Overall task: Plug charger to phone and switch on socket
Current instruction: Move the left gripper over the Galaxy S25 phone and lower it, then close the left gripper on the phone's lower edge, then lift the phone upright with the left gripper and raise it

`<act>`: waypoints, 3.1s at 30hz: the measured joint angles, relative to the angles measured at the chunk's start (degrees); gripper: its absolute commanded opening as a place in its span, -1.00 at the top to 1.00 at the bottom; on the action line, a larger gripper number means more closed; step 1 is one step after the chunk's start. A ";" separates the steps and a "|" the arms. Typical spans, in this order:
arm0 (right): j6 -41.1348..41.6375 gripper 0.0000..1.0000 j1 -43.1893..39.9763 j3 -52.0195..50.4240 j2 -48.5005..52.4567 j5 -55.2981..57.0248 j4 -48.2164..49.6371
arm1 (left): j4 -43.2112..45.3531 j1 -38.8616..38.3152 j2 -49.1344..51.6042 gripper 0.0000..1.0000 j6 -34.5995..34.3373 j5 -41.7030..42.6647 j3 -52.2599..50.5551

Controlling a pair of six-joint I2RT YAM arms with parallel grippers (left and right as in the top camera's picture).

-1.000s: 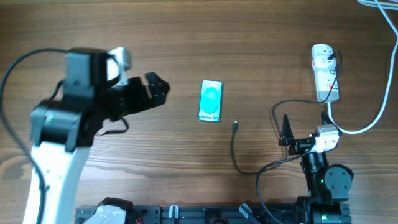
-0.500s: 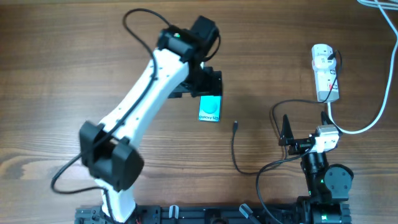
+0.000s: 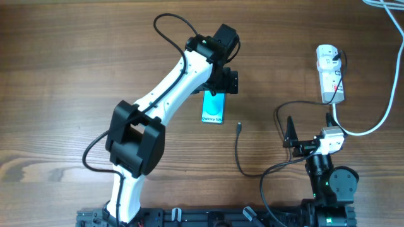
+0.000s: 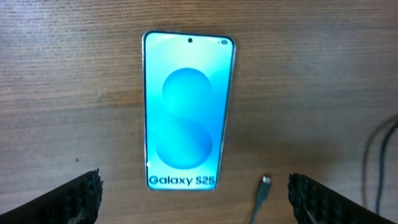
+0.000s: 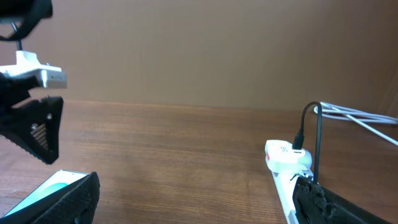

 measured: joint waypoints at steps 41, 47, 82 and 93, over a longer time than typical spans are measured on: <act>0.00 -1.00 0.00 0.00 0.00 0.00 0.00 | 3.32 -0.37 11.39 -1.00 0.70 -1.77 -0.15; 0.00 -1.00 0.00 0.00 0.00 0.00 0.00 | 3.34 -0.61 11.39 -1.00 1.09 -2.64 -0.15; 0.00 -1.00 0.00 0.00 0.00 0.00 0.00 | -1.05 -1.03 11.56 -0.35 1.31 -2.12 1.22; 0.00 -0.99 0.00 0.00 0.00 0.00 0.00 | -5.27 6.88 -1.53 -0.35 1.29 26.14 2.80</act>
